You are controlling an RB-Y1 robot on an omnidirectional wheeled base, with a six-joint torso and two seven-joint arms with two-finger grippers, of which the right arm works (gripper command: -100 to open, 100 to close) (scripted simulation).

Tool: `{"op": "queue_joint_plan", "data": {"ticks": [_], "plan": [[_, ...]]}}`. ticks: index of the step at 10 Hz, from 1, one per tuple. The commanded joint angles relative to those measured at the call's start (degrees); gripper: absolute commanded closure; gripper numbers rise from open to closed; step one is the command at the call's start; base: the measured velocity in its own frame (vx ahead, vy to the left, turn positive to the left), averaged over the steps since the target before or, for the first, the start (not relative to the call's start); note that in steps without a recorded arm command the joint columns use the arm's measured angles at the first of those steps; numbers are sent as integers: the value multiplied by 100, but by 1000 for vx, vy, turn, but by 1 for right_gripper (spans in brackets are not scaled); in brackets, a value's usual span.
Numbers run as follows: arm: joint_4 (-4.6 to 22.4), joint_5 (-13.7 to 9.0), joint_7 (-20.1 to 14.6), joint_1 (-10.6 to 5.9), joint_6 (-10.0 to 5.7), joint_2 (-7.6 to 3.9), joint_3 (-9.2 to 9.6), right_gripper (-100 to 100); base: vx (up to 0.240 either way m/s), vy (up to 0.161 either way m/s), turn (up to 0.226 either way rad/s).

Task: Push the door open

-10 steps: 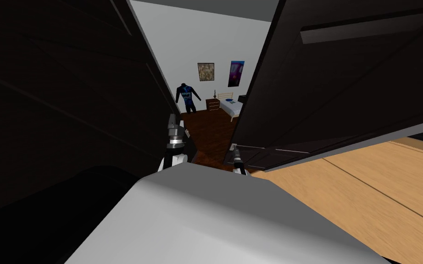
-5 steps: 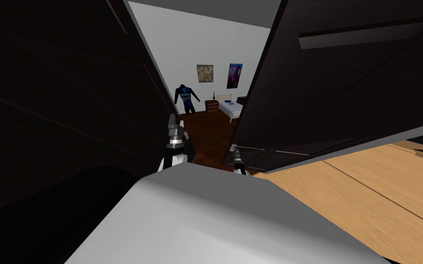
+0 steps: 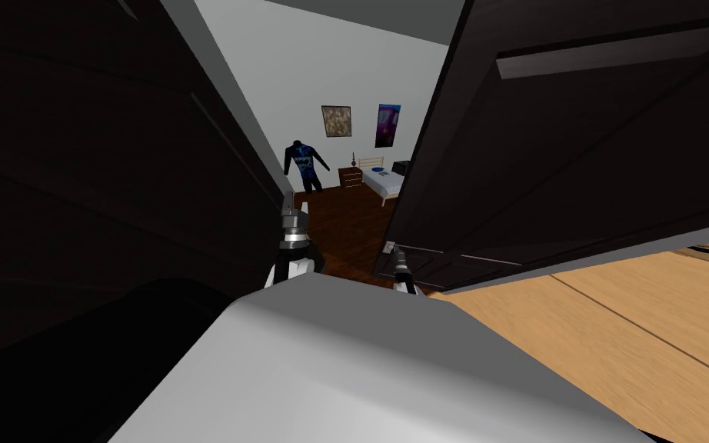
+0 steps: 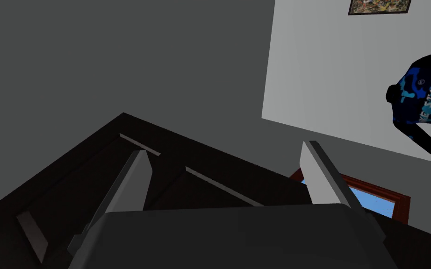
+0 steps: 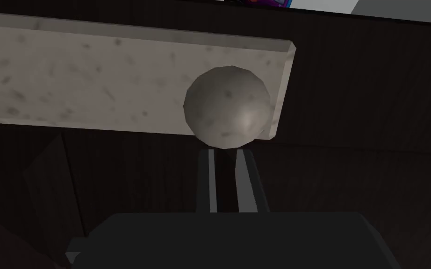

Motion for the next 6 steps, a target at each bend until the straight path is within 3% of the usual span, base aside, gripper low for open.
{"op": "queue_joint_plan", "data": {"ticks": [1, 2, 4, 6], "plan": [[25, -31, 13, -32, -29, -90, -134, 100, 183, -27, -108], [-25, -31, 43, 9, 11, -67, -75, -100, -50, 15, -103], [-50, -45, 79, 19, 32, -30, -83, -100, -211, 82, -69], [-93, -70, 144, 37, 68, 131, -97, -100, -224, 107, -90]]}}
